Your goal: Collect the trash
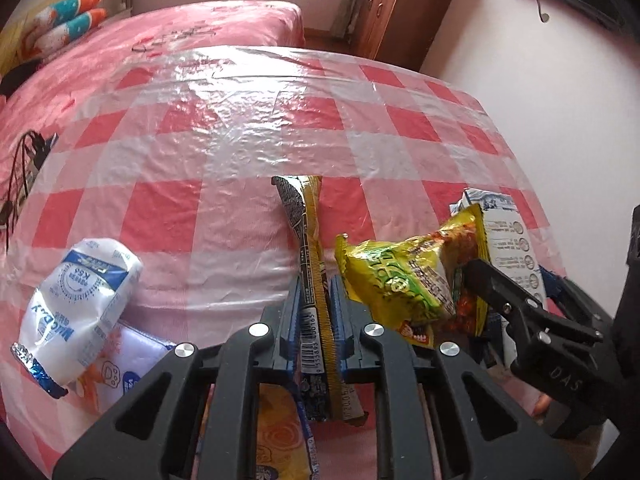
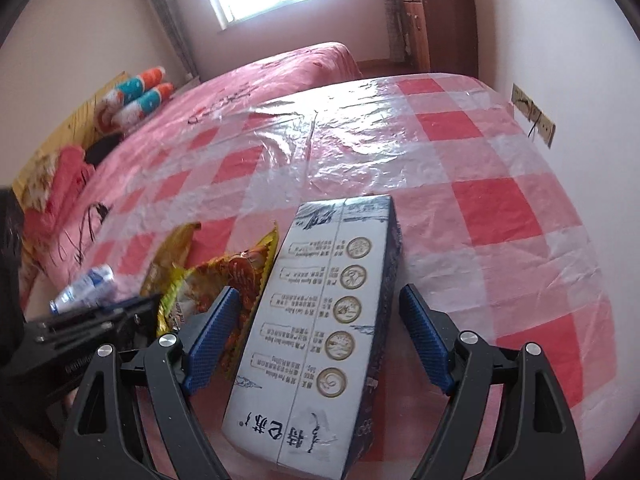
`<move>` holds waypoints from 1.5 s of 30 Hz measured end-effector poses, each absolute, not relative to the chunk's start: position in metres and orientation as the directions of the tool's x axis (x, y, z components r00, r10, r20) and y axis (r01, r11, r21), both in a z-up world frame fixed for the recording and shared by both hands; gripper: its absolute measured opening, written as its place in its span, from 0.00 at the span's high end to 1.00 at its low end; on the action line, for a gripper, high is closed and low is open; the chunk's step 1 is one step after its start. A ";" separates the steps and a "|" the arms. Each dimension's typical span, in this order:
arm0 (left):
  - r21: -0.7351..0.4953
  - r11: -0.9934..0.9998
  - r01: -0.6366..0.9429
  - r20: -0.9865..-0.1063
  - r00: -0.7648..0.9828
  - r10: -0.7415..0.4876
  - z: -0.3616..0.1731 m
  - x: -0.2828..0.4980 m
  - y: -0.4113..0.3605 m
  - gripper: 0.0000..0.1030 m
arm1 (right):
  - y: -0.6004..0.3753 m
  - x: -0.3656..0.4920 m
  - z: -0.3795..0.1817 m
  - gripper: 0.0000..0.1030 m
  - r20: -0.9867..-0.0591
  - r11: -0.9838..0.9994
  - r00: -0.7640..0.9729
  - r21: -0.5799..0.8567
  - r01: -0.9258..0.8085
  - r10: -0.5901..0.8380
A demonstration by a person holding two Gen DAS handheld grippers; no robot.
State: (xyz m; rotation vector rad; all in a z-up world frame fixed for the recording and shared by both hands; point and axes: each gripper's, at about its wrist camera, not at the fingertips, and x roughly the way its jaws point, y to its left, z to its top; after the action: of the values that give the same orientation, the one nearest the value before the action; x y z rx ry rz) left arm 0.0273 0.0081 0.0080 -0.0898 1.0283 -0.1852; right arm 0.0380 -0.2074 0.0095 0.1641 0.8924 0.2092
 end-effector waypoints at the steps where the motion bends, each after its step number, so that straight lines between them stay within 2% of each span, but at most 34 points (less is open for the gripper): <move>1: -0.152 0.982 0.116 -0.839 0.510 -0.190 0.008 0.027 0.006 0.84 | -0.206 0.038 0.009 0.21 -0.756 0.969 0.608 0.218 -0.116 0.243; 5: -0.131 0.983 0.125 -0.827 0.533 -0.178 0.007 0.025 0.003 0.84 | -0.202 0.036 0.008 0.21 -0.766 0.975 0.602 0.179 -0.134 0.224; 7: -0.133 0.983 0.123 -0.822 0.541 -0.179 0.007 0.024 0.004 0.85 | -0.202 0.035 0.008 0.24 -0.767 0.976 0.603 0.170 -0.140 0.220; 13: -0.197 0.975 0.104 -0.809 0.545 -0.221 0.007 0.018 0.014 0.87 | -0.209 0.032 0.008 0.30 -0.759 0.969 0.603 0.193 -0.152 0.246; 21: -0.279 0.954 0.105 -0.772 0.566 -0.288 0.018 0.002 0.028 0.87 | -0.215 0.025 0.011 0.33 -0.739 0.963 0.618 0.230 -0.139 0.266; 33: -0.395 0.911 0.117 -0.694 0.611 -0.380 0.051 -0.033 0.065 0.87 | -0.231 0.009 0.028 0.35 -0.652 0.913 0.666 0.392 -0.111 0.361; 39: -0.421 0.900 0.116 -0.670 0.629 -0.395 0.060 -0.052 0.086 0.87 | -0.219 0.005 0.031 0.36 -0.632 0.860 0.612 0.481 -0.173 0.476; 41: -0.426 0.897 0.114 -0.665 0.633 -0.396 0.061 -0.059 0.093 0.87 | -0.206 0.005 0.029 0.36 -0.644 0.854 0.579 0.476 -0.210 0.501; 45: -0.434 0.894 0.112 -0.663 0.633 -0.401 0.060 -0.072 0.102 0.87 | -0.182 0.006 0.022 0.33 -0.703 0.891 0.551 0.395 -0.223 0.450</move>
State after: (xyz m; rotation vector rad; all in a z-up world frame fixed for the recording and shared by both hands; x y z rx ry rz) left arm -0.0715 0.1024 0.0603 -0.3731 0.8392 -0.3010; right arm 0.0063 -0.1823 0.0216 0.2735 0.9046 0.4041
